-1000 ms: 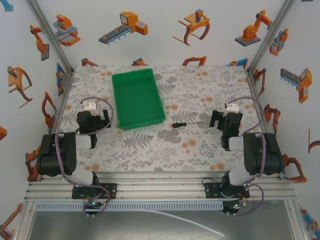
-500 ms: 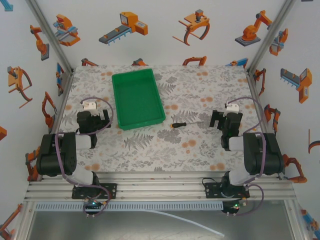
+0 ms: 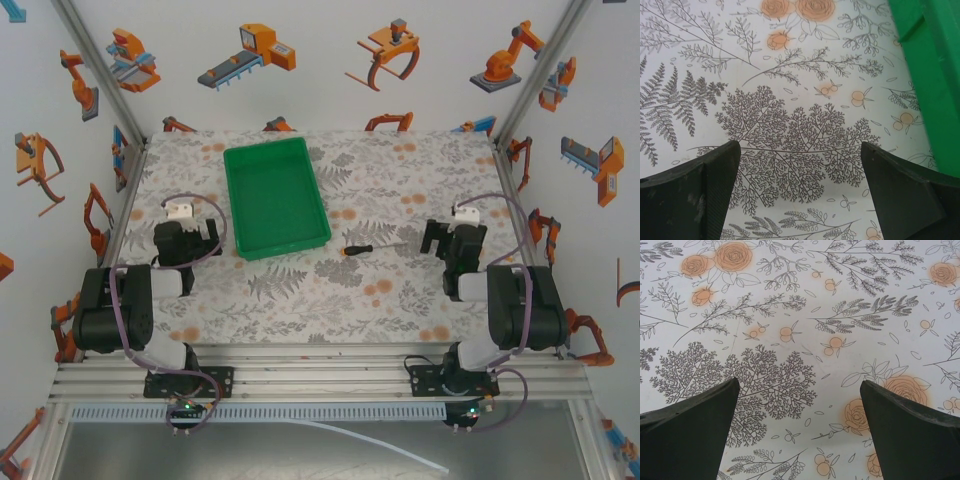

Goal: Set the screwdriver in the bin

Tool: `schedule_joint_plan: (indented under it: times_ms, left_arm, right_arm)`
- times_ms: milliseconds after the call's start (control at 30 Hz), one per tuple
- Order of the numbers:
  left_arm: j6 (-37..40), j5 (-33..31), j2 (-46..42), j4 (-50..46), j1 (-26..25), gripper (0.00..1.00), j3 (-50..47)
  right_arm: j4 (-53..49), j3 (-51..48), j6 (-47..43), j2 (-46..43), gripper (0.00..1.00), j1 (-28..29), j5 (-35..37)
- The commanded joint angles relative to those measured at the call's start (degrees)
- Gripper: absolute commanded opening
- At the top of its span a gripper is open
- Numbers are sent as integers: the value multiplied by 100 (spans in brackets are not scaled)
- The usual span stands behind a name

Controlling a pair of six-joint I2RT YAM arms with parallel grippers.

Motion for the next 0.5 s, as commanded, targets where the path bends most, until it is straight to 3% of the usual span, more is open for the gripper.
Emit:
schedule_joint_plan:
  times_ms: [0,100,200,333,467]
  left_arm:
    - [-56,169,-465,-1182,-29,97,695]
    - [99,217,-958,-2363,-43,97,1218]
    - [313,217,-1369,-4150,-47,97,2118]
    - [454,352,-1513,-6450,-54,97,3499]
    - [448,474,-1784,-7510,-56,97,4147]
  right_arm:
    - [-182,188,197,-242,100,-58,505]
    - [-1247,538,145,-805,99,-59,498]
    - [-2507,980,477,-1531,98,-12,1052]
    - [-5196,2268,1588,-2131,99,89,857]
    - [-7192,3228,2807,-2449,99,746,411]
